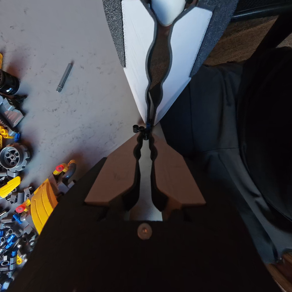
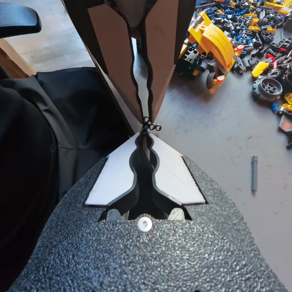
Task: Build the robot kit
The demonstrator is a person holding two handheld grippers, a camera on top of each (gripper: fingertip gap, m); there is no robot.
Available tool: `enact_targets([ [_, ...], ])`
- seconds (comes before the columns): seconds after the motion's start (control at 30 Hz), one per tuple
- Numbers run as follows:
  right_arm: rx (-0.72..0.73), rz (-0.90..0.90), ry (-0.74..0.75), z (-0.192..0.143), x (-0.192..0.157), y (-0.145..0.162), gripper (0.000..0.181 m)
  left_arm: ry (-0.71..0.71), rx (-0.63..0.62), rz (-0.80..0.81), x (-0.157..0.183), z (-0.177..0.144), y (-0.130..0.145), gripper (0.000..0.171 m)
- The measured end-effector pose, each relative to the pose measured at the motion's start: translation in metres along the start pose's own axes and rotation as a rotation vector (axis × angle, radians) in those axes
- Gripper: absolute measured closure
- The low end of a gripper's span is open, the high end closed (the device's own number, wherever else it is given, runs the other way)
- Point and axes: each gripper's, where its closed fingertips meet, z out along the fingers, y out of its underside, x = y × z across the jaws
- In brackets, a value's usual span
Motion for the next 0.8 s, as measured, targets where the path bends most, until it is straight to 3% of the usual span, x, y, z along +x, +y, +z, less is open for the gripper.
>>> enact_targets([
  [0.37,0.065,0.068,-0.008,-0.013,0.005,-0.006,0.181,-0.014,0.033,-0.039,0.001,0.001,-0.002,0.167],
  [0.6,0.066,0.062,0.008,-0.009,0.006,-0.003,0.181,-0.096,0.032,-0.063,-0.003,-0.001,-0.001,0.167],
  [0.8,0.180,0.083,-0.023,-0.019,0.005,-0.018,0.173,-0.178,0.148,-0.148,0.002,-0.014,-0.007,0.167],
])
